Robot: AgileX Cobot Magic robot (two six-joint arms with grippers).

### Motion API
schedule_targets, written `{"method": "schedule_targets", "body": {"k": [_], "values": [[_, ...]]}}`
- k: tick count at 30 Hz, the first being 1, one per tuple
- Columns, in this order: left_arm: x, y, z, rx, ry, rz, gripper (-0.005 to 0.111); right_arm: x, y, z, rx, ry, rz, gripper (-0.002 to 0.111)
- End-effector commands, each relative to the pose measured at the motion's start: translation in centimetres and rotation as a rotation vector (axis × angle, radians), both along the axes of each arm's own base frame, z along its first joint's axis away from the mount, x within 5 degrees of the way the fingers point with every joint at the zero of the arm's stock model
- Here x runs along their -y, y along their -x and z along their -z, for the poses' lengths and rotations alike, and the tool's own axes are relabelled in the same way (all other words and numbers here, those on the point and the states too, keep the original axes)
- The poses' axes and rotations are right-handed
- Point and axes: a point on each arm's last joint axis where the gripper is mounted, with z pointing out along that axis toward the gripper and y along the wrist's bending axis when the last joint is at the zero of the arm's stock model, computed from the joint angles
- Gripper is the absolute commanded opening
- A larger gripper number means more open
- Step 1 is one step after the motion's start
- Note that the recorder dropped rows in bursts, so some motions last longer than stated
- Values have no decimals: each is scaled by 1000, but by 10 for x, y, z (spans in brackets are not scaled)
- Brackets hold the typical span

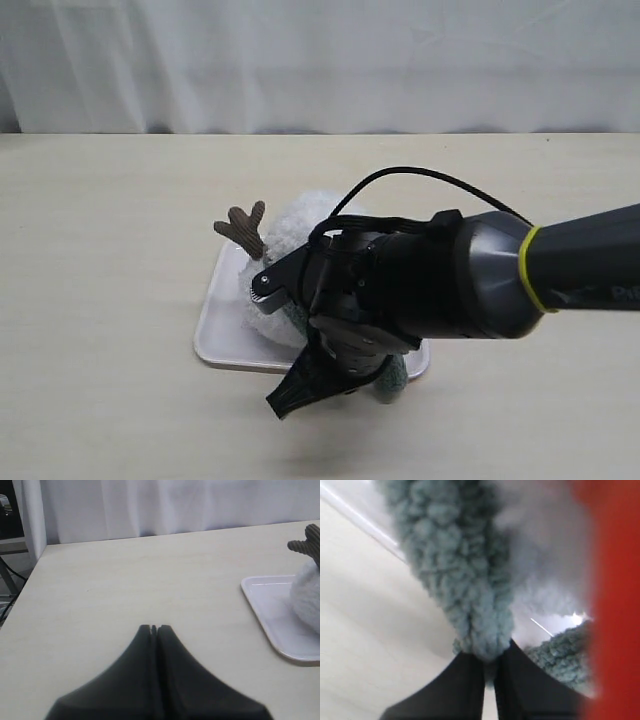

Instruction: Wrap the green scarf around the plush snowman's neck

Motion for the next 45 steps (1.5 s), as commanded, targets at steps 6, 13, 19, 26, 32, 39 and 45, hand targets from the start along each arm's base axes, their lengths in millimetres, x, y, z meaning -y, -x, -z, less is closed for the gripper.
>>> {"method": "schedule_targets", "body": {"k": [6,13,19,26,32,39,45], "values": [[0,0,0,7,3,-2,0,3,-2,1,45,-7,-8,4],[0,0,0,7,3,-2,0,0,0,-5,33,-53,-23,20],[0,0,0,7,3,-2,0,3,8,-36,33,-136,-8,49],[0,0,0,7,3,-2,0,21,22,-77,30,-156,29,57],[0,0,0,7,3,-2,0,34,46,-102,-33,-170,-1,57],[0,0,0,7,3,-2,0,42,85,-133,126,-214,-92,35],[0,0,0,7,3,-2,0,58,109,-164,254,-299,-147,6]]}}
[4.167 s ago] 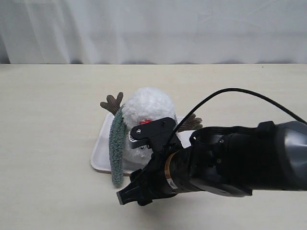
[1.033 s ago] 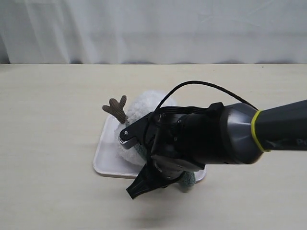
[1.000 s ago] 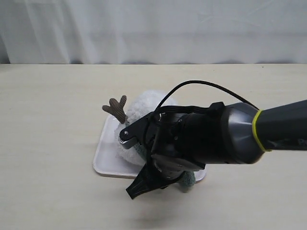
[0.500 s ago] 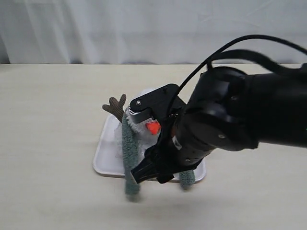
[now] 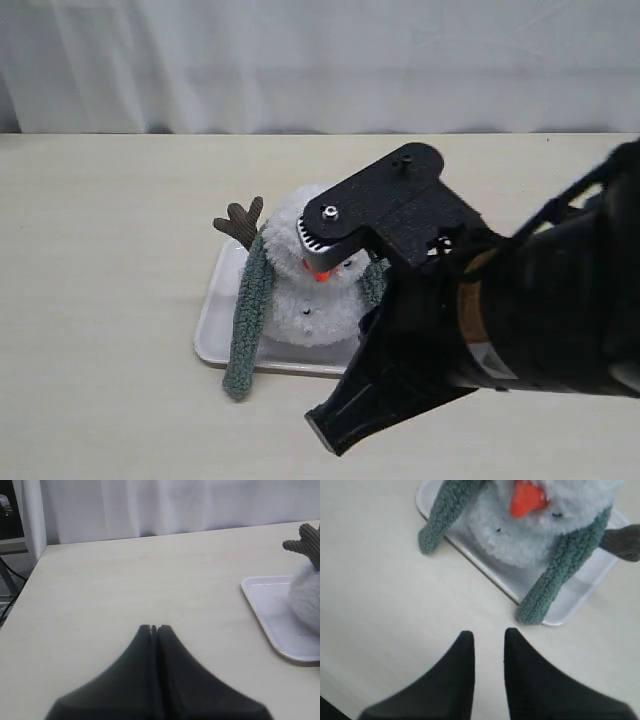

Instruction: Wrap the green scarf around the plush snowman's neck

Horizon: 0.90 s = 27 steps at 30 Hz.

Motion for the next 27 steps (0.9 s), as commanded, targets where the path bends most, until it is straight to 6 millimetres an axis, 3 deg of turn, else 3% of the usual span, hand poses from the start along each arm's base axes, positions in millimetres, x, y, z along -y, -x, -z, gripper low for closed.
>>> {"method": "schedule_targets", "body": {"k": [1,8,14,22,27], "values": [[0,0,0,7,3,-2,0,13,16,-23,77,-71,-32,4],[0,0,0,7,3,-2,0,40,34,-56,157,-200,-62,4],[0,0,0,7,3,-2,0,89,46,-74,252,-296,-4,4],[0,0,0,7,3,-2,0,201,89,-84,396,-676,34,4],[0,0,0,7,3,-2,0,241,106,-84,449,-842,40,4]]}}
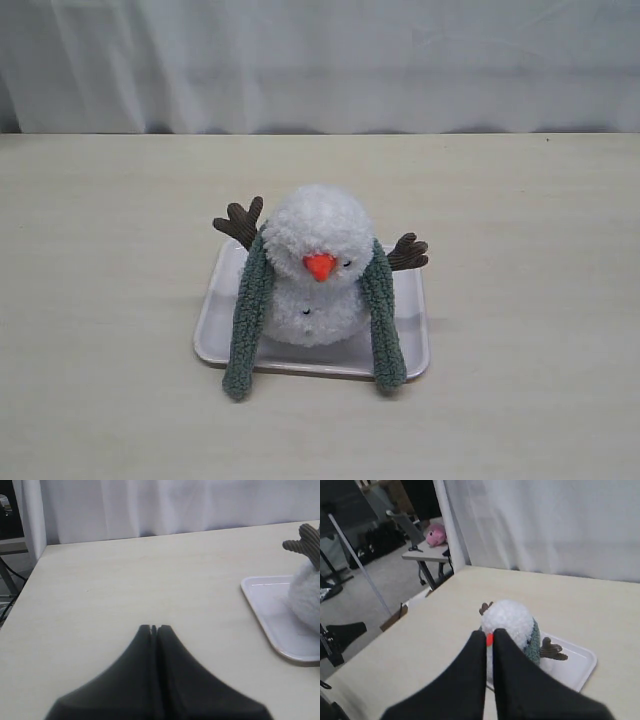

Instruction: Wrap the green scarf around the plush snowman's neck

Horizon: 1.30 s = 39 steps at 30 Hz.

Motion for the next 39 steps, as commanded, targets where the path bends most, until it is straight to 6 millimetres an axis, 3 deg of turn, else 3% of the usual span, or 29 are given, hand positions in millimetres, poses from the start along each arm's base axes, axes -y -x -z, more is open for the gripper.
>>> {"method": "schedule_targets", "body": {"k": [1,8,18,25,34,39], "values": [[0,0,0,7,3,-2,0,23,9,3,36,-97,-3,4],[0,0,0,7,3,-2,0,51,20,8,80,-210,-3,4],[0,0,0,7,3,-2,0,51,21,9,87,-203,29,4],[0,0,0,7,3,-2,0,37,31,27,20,-158,181,4],[0,0,0,7,3,-2,0,1,66,36,-278,-380,127,4],[0,0,0,7,3,-2,0,-11,74,35,-333,-459,149,4]]}}
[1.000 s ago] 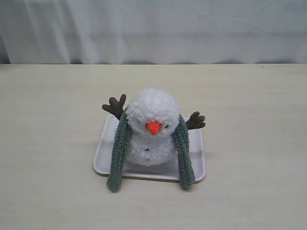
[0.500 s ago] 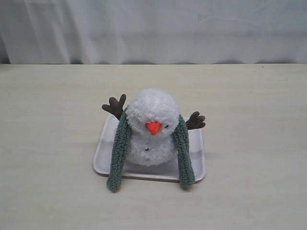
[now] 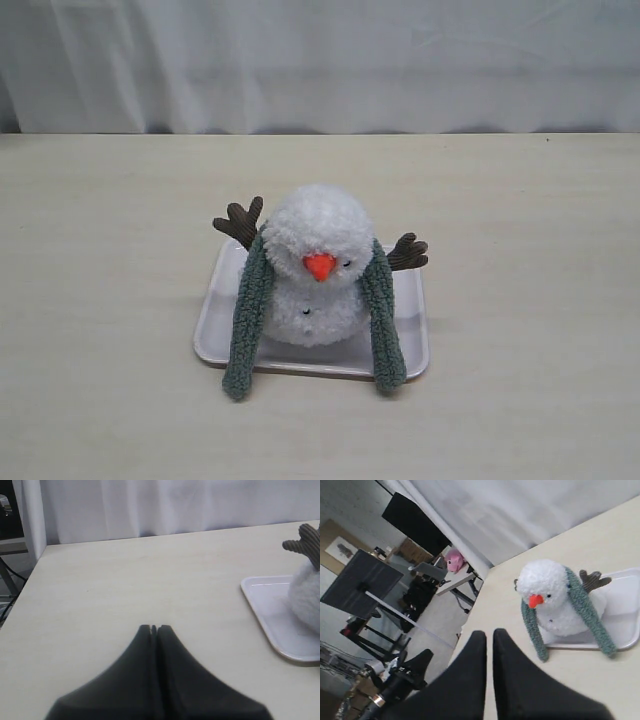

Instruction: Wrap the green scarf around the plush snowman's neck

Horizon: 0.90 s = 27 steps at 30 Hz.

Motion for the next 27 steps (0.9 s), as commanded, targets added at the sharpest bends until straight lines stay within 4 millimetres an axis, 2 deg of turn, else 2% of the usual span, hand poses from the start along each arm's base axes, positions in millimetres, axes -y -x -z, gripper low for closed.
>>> {"method": "schedule_targets", "body": {"k": [1,19,27], "values": [[0,0,0,7,3,-2,0,-10,6,1,-38,-60,46,4],[0,0,0,7,3,-2,0,-29,2,5,-35,-66,580,4],[0,0,0,7,3,-2,0,-32,0,5,-31,-66,673,4]]}}
